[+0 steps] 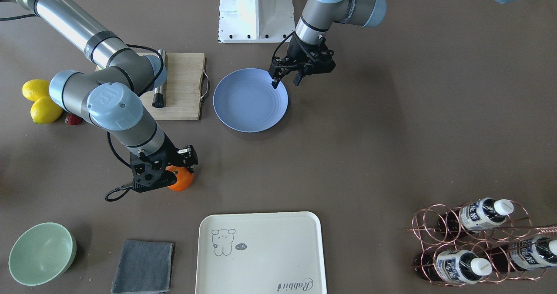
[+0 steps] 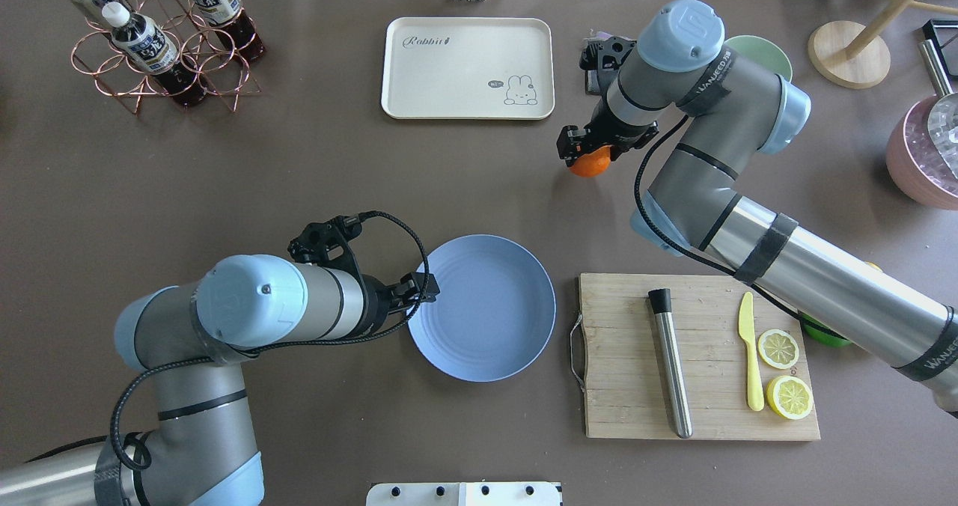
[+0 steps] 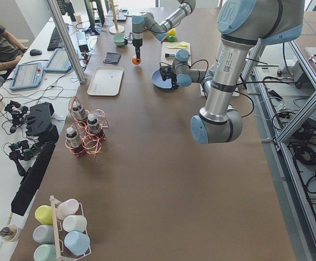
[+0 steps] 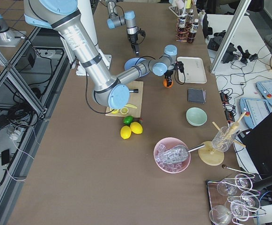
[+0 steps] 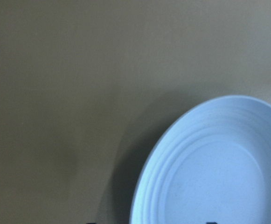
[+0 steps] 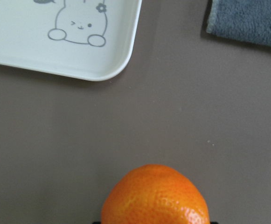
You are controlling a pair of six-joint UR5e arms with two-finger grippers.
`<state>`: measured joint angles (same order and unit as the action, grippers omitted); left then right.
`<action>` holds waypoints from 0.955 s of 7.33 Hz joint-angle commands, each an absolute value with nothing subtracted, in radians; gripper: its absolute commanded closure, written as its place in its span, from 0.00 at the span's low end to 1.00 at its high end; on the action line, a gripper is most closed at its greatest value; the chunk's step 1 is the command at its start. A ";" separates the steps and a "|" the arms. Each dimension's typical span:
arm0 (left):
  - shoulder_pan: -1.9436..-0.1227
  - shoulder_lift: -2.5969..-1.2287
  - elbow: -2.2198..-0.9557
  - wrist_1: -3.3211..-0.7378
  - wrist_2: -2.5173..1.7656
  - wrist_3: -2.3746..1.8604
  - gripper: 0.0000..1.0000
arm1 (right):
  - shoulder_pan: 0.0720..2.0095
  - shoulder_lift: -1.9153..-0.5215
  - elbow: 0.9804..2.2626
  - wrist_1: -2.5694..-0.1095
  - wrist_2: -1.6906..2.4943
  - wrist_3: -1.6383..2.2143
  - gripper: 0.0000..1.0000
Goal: Pick orange to plate
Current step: 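Carry the orange with the right gripper over the blue plate while the left gripper withdraws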
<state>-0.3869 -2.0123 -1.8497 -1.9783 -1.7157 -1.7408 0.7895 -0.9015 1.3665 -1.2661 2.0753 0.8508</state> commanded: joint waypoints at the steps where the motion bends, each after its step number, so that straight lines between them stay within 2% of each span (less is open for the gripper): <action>1: -0.525 -1.981 -1.876 -1.970 -1.852 -1.650 0.03 | 0.764 -0.867 1.464 -1.354 2.077 0.890 1.00; 3: -0.717 -1.890 -1.873 -1.970 -2.038 -1.458 0.03 | 0.671 -0.879 1.604 -1.440 2.053 0.992 1.00; 7: -0.848 -1.864 -1.796 -1.971 -2.121 -1.258 0.03 | 0.429 -0.882 1.626 -1.440 1.860 1.113 1.00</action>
